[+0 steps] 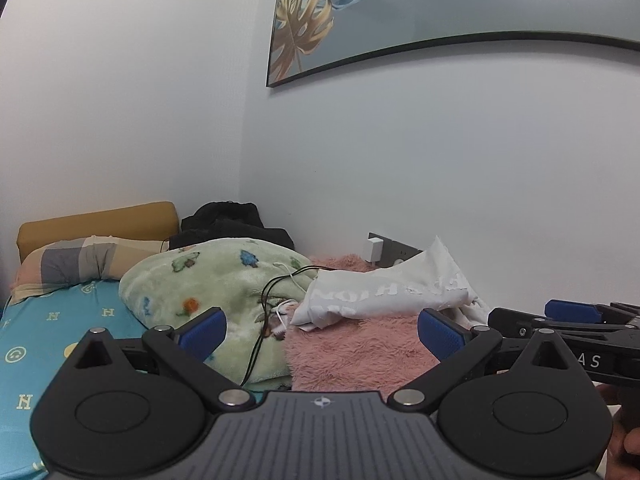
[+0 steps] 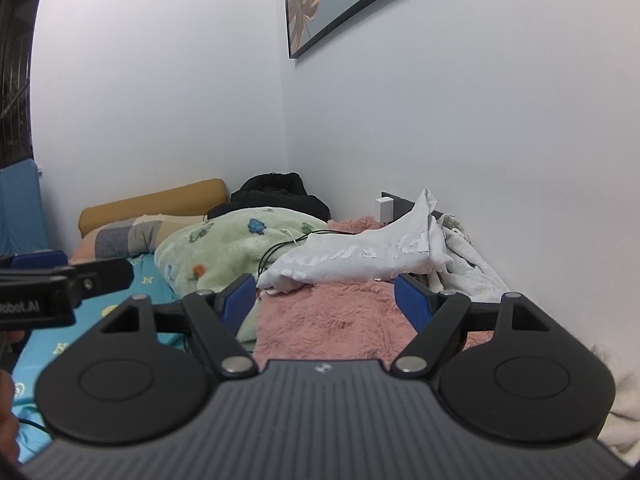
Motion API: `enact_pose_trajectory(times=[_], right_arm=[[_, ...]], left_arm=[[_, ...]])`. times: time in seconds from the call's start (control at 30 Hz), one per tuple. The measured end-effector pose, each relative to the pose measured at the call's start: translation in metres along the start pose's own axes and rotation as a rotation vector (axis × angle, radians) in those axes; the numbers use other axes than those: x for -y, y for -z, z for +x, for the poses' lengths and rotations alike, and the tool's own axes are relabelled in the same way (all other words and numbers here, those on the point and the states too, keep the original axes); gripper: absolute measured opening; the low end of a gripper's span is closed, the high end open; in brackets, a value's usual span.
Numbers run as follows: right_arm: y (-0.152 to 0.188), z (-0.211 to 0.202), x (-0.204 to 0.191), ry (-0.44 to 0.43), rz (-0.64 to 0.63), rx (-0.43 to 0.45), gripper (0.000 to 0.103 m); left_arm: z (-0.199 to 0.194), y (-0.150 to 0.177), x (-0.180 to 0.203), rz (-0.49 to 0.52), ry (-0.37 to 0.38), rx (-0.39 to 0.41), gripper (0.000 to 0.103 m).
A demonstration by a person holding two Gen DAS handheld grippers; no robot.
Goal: Fold clothes
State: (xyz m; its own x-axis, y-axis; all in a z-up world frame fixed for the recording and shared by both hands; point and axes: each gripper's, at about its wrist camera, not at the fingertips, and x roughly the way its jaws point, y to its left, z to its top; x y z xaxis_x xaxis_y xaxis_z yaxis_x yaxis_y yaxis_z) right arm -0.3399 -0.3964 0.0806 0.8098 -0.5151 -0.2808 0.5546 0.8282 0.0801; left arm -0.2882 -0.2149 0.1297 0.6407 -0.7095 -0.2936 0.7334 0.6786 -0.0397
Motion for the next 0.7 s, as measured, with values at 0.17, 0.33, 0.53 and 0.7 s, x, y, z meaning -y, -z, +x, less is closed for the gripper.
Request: enact_pose_trajectory(times=[0.17,0.33,0.53,0.7], right_arm=[[0.0018,-0.0050,-0.0020,0.015,-0.017,0.021,0.079],[0.0013,-0.0076,-0.0009,0.017,-0.010,0.024,0.079],[0.0022,-0.0081,-0.0005,0.021,-0.005,0.019,0.079],[0.0033,-0.0106,-0.0007,0.023,-0.004,0.020,0.079]], left_arm=[[-0.0023,0.0022,0.0001,0.001,-0.009,0.000,0.103],[-0.0044,0.0018,-0.0009,-0.002,-0.011,0.003,0.103],[-0.0073,0.0011,-0.0015,-0.006,-0.012,0.002,0.103],[-0.0104,0.0007,-0.0029,-0.010,-0.009,0.006,0.103]])
